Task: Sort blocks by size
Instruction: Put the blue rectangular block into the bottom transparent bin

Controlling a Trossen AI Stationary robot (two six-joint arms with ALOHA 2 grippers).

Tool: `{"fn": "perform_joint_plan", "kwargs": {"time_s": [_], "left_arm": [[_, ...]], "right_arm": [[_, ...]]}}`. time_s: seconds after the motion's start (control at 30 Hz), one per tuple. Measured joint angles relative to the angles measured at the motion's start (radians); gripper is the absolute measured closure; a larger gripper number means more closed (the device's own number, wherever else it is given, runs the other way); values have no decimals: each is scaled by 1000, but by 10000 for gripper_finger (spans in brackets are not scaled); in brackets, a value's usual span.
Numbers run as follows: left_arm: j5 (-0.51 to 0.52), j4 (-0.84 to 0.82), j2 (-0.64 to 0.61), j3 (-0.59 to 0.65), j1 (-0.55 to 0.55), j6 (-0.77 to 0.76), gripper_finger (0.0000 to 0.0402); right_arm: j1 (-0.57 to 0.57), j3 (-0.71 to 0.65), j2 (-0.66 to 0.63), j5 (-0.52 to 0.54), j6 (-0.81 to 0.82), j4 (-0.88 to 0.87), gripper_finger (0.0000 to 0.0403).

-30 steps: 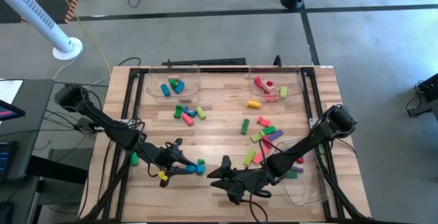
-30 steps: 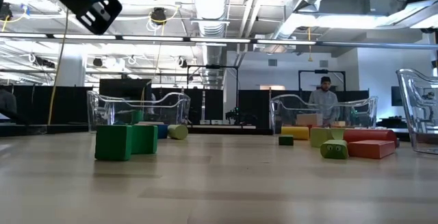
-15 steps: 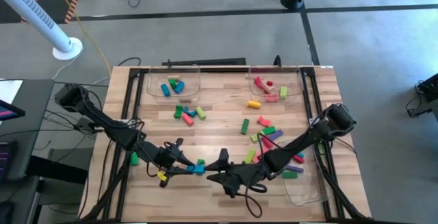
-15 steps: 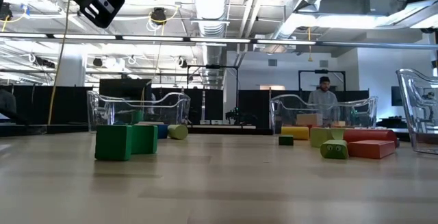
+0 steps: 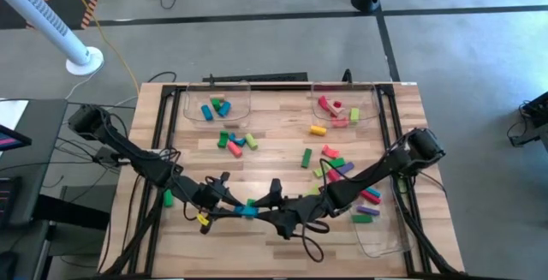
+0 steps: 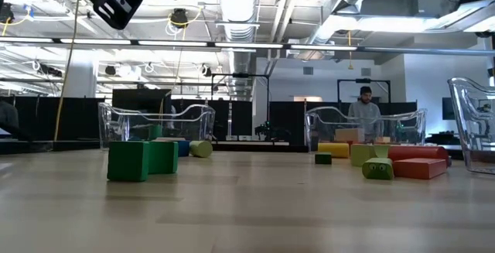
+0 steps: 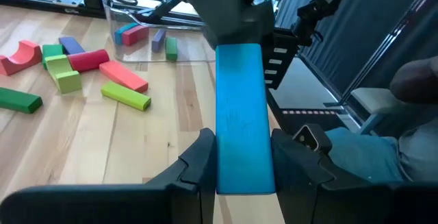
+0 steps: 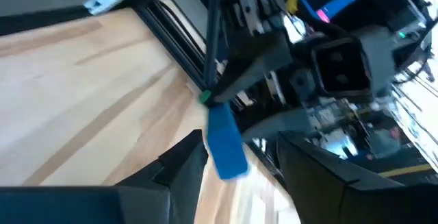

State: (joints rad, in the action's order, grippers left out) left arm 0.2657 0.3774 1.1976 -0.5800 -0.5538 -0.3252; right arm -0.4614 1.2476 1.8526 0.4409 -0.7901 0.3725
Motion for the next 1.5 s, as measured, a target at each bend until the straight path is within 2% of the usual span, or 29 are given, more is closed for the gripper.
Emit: {"fn": "perform_joint_plan", "kwargs": {"time_s": [0.27,0.73,1.13,1.5], "left_arm": [[-43,34,0,0,18,9,297],[-58,45,0,0,31,14,297],[-80,42,0,0,40,10,297],[-69,41,0,0,42,11,297]], "right_arm": [[15,0,0,-28,-5,1,226],[18,0,1,-31,-19,4,294],[18,0,1,-77,-28,3,288],[3,0,1,-87,-34,29,228]]}}
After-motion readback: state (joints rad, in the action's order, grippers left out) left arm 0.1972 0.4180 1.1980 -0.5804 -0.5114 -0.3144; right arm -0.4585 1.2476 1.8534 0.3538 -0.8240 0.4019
